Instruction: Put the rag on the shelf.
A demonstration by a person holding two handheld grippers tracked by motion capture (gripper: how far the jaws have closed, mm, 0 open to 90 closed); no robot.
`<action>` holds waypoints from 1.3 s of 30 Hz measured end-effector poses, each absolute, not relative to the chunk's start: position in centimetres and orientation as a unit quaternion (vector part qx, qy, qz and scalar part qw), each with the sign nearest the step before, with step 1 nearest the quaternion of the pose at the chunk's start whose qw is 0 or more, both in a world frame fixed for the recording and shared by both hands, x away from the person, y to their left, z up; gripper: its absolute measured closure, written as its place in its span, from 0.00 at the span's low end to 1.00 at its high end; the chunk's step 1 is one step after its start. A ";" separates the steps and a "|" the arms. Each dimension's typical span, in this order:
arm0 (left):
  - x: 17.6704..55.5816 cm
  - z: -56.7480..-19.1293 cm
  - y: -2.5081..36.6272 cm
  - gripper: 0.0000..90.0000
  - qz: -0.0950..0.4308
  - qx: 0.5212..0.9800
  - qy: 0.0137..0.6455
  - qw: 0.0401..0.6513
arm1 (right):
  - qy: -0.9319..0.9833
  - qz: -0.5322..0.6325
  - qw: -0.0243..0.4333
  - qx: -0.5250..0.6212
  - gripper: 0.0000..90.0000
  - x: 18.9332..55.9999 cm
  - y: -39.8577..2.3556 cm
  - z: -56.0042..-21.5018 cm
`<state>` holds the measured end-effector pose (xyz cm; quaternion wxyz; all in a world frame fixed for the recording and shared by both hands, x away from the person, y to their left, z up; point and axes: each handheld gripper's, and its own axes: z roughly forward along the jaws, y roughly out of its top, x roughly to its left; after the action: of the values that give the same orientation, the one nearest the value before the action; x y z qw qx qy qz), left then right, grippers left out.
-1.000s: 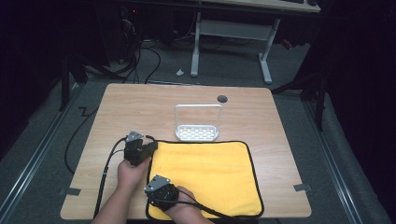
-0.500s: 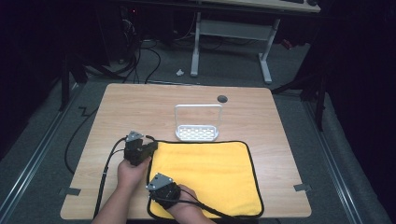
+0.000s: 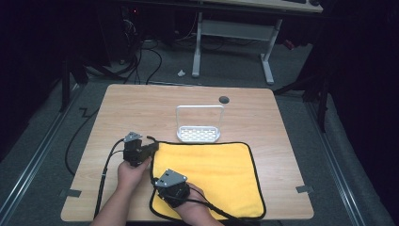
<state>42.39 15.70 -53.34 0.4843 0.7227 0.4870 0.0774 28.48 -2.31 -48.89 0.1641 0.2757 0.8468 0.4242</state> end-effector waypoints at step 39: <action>39.9 -47.8 14.0 0.95 0.119 0.685 0.510 0.506 | 0.823 0.462 0.207 0.257 0.93 26.1 -4.5 -45.8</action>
<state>39.94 13.97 -47.76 0.5059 0.6854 0.5099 0.1190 26.12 -4.54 -45.82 0.2074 0.2568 0.8232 0.4619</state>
